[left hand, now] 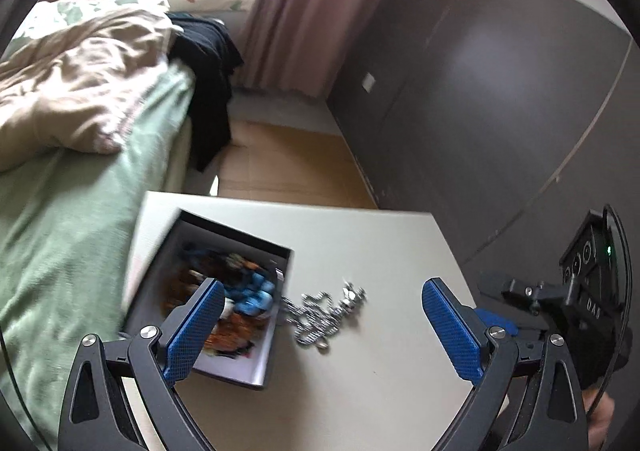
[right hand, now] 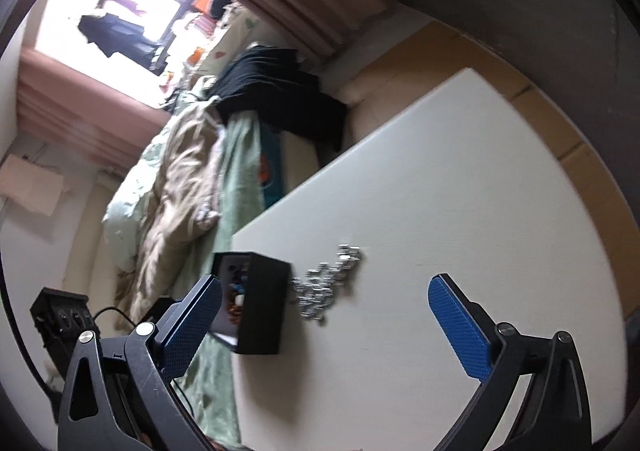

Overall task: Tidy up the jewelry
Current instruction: 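Grasp the silver skull pendant chain with the left gripper and lift it, then lower the skull pendant chain into the box while the right gripper grasps the silver ring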

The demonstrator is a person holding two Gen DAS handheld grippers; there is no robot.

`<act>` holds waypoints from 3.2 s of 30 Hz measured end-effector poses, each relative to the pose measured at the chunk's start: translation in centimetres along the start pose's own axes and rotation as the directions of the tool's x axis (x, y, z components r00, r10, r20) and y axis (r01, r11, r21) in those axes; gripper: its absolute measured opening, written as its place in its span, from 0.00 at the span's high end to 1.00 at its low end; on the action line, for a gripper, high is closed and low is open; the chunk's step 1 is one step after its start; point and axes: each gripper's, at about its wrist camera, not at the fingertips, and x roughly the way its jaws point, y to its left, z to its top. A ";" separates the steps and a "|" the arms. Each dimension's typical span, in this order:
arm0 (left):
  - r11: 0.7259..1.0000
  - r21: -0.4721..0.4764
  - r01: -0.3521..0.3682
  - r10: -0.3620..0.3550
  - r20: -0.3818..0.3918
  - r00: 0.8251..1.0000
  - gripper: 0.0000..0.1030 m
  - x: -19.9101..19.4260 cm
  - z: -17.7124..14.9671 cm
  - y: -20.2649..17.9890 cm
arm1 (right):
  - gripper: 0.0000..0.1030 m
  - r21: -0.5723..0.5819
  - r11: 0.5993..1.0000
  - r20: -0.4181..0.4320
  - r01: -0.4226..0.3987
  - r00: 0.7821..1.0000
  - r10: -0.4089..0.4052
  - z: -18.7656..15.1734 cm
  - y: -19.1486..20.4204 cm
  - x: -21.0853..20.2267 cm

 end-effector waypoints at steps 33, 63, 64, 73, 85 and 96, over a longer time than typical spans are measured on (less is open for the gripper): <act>0.914 0.389 -0.115 0.231 -0.268 0.935 0.39 13.4 -3.1 -5.6 | 0.00 0.142 0.983 0.016 0.120 0.992 -0.124 2.0 -6.3 -3.6; 0.991 0.131 -0.011 0.026 -0.117 0.993 0.82 4.0 2.4 -3.1 | 0.09 0.064 0.995 -0.082 0.075 0.994 -0.069 1.0 -3.4 0.1; 0.991 0.135 -0.016 0.029 -0.098 0.995 0.82 3.1 3.0 -3.3 | 0.12 0.061 0.996 -0.089 0.072 0.994 -0.066 0.9 -3.2 0.3; 0.979 0.188 -0.074 0.065 0.054 0.996 0.82 -4.4 7.6 -5.1 | 0.42 -0.044 0.998 -0.162 0.048 0.985 -0.054 -0.1 -1.0 2.8; 0.970 0.195 -0.143 0.111 0.165 0.980 0.82 -10.9 10.7 -4.8 | 0.63 -0.274 0.960 -0.269 0.059 0.954 -0.135 -2.7 3.9 8.2; 0.957 0.204 -0.208 0.151 0.264 0.953 0.82 -16.0 13.7 -4.8 | 0.77 -0.409 0.904 -0.263 0.122 0.933 -0.245 -4.7 6.2 10.9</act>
